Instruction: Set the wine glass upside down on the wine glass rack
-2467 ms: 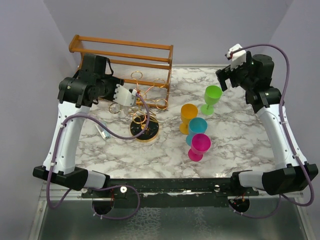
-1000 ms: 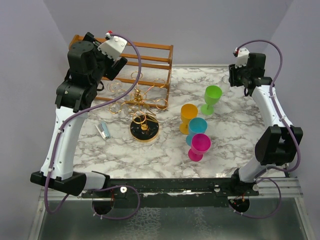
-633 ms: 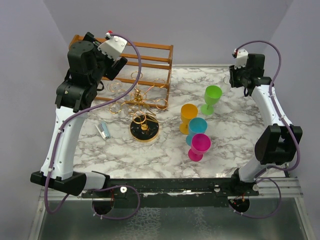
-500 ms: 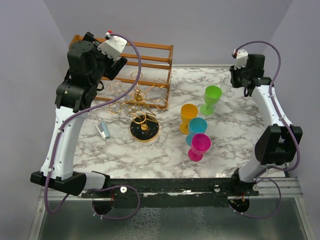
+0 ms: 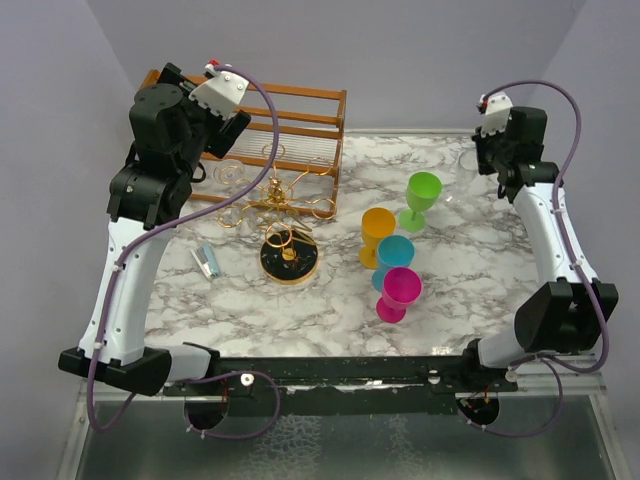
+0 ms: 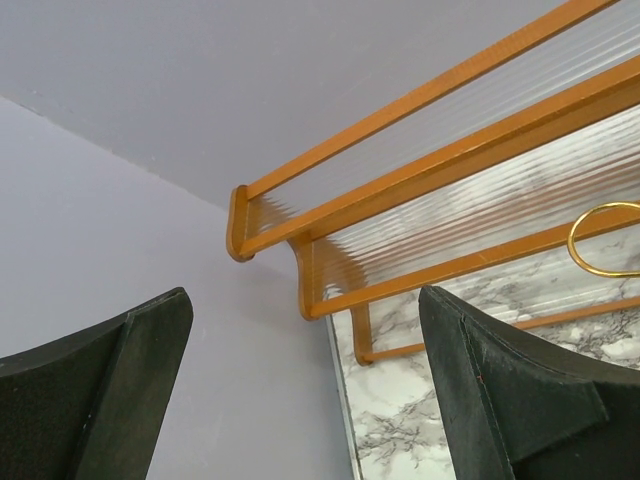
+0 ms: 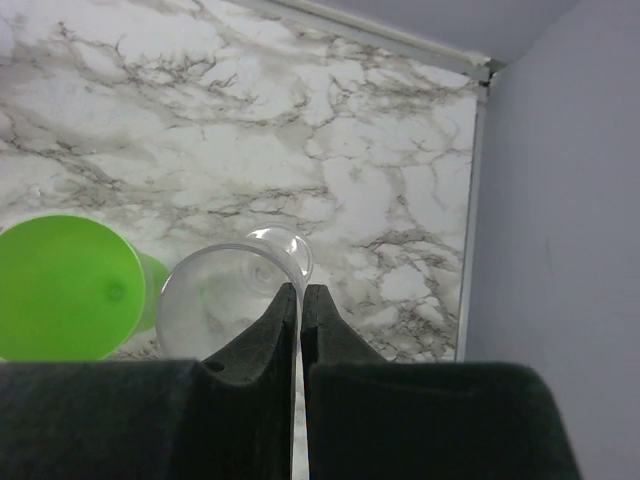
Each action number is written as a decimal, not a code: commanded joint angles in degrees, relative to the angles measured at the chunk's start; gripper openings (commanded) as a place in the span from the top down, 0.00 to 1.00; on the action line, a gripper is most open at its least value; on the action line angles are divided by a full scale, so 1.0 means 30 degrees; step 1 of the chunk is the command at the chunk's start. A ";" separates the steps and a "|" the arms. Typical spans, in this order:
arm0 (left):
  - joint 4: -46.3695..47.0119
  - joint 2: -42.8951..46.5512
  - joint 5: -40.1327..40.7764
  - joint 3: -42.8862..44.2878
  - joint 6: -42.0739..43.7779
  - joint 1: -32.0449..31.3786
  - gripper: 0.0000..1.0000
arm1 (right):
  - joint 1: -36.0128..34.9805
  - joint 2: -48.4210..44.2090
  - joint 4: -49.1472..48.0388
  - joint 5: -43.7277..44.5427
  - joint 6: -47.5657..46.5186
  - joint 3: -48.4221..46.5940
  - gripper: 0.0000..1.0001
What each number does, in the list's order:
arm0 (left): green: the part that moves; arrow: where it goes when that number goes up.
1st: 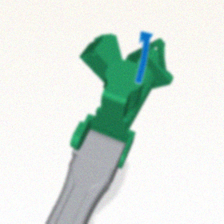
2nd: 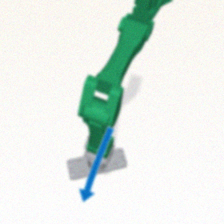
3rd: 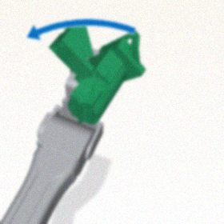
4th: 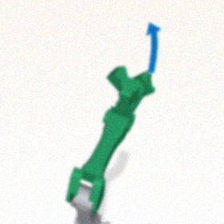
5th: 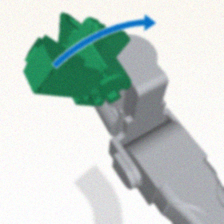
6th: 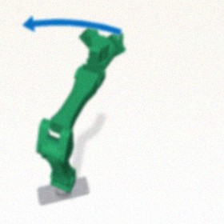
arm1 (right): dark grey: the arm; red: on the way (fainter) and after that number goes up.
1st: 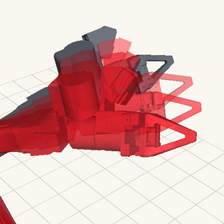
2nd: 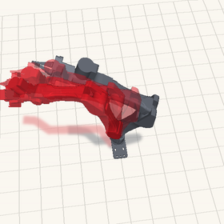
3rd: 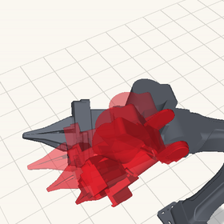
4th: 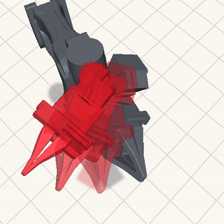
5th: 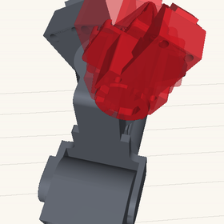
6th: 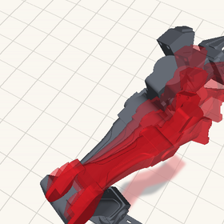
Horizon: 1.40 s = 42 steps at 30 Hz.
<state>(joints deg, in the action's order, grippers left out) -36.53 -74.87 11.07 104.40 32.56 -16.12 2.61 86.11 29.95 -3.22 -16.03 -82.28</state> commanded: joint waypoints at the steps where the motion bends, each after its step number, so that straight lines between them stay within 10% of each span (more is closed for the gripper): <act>1: 0.1350 0.0860 0.0741 -0.0307 -0.0512 0.0091 0.01 | 0.0067 -0.1519 -0.0528 0.1642 -0.1001 -0.1897 0.99; 14: 0.2975 0.0853 0.0880 0.1112 -0.3514 0.0115 0.01 | 0.0038 -0.1506 0.1044 -0.3843 0.0572 -0.9692 0.99; 42: 0.7808 -0.3574 -1.6898 0.1468 -2.0280 0.0782 0.14 | -0.0503 -0.1237 -0.4269 -1.5961 1.0039 -1.0571 0.99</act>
<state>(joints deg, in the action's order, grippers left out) -21.47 -83.88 -30.72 110.00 -16.14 -13.37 1.30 82.17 22.37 -45.28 9.08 -114.34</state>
